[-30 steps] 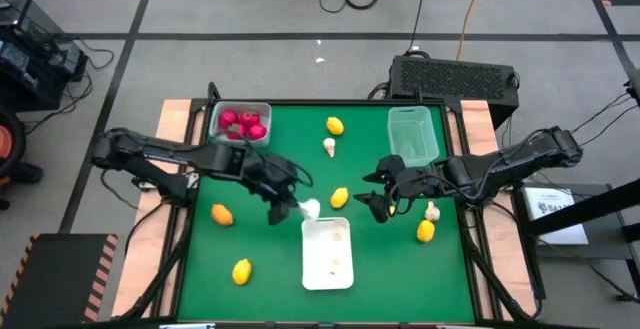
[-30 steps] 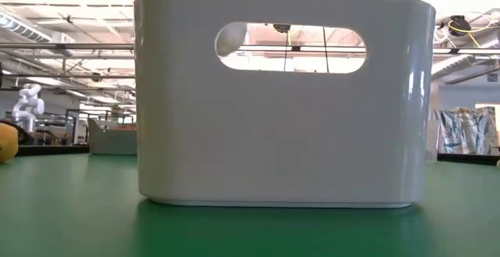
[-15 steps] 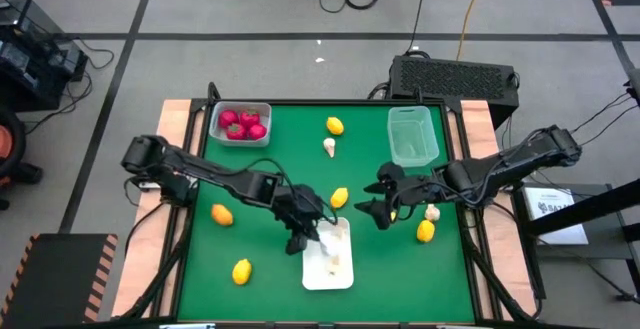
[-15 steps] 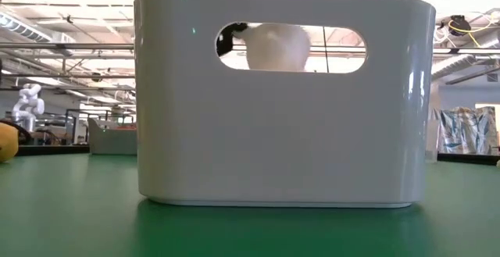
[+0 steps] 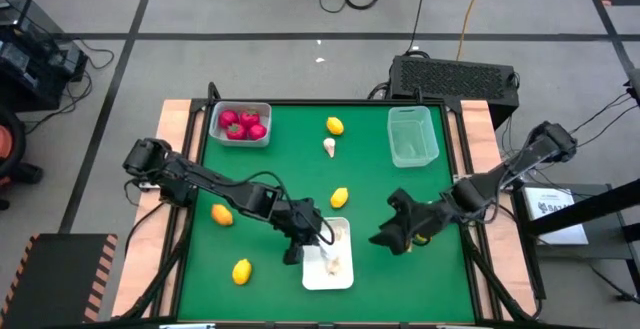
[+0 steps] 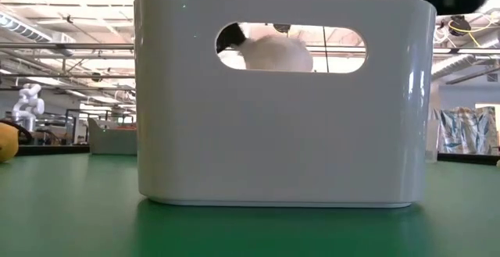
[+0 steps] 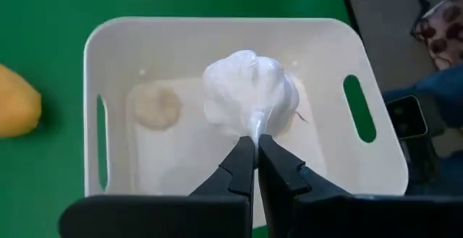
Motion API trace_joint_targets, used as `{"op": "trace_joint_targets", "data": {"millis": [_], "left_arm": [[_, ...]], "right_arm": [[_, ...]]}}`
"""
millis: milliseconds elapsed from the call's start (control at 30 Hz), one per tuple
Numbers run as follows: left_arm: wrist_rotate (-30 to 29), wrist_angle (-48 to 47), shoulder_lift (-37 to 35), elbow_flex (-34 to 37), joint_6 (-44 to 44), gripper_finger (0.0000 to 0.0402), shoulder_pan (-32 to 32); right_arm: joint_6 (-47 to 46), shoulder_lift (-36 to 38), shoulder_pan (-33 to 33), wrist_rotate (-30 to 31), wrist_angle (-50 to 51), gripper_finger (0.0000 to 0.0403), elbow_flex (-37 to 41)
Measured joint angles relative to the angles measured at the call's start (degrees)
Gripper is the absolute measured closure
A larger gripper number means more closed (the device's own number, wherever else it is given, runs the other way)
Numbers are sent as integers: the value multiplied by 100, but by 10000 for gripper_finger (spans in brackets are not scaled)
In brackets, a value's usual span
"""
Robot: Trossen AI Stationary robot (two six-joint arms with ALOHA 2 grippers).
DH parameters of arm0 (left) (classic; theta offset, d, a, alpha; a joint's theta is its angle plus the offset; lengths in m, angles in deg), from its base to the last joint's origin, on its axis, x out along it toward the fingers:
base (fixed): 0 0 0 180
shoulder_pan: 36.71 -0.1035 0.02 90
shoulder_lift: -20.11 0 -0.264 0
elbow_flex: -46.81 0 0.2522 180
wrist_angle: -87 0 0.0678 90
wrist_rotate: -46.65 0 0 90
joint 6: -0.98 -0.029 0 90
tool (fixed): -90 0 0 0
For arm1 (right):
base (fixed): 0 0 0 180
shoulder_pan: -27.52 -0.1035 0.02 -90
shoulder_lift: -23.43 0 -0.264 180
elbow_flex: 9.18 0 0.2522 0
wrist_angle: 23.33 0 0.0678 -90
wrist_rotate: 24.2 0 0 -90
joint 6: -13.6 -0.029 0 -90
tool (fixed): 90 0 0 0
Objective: Sort produce into baskets
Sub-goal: Put the middle left garlic into the white bin, then put the top garlic into the white bin
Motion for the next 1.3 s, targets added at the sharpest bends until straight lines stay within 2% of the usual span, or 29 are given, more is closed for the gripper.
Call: {"op": "trace_joint_targets", "data": {"millis": [267, 433, 533, 700, 800, 933, 1100, 1200, 1300], "left_arm": [[-236, 1, -11, 2, 501, 388, -12], [-235, -13, -11, 2, 546, 373, -12], [-97, -50, -11, 2, 545, 338, -12], [-11, -151, -11, -14, 562, 248, -12], [-5, -447, -11, -254, 679, 200, -32], [-299, -1214, -11, -887, 671, 175, -152], [-1113, -1970, -18, -1847, 1035, 178, -563], [-1199, -2171, -23, -2016, 1574, 178, -1118], [-1185, -2432, -15, -2011, 1575, 178, -1702]], "right_arm": [[-276, 11, -201, -25, 1751, 90, 0], [131, 60, -199, -24, 2036, 90, 0], [518, 76, -199, -9, 2039, 90, 0], [1084, 85, -199, -7, 2181, 90, 0], [1494, 85, -199, -7, 2198, 90, 0], [2048, 87, -188, -7, 2215, 90, 0], [2783, 87, -134, -9, 2229, 90, 0], [3089, 94, -109, -11, 2453, 90, 0], [3136, 114, -74, -13, 2612, 90, 0]]}}
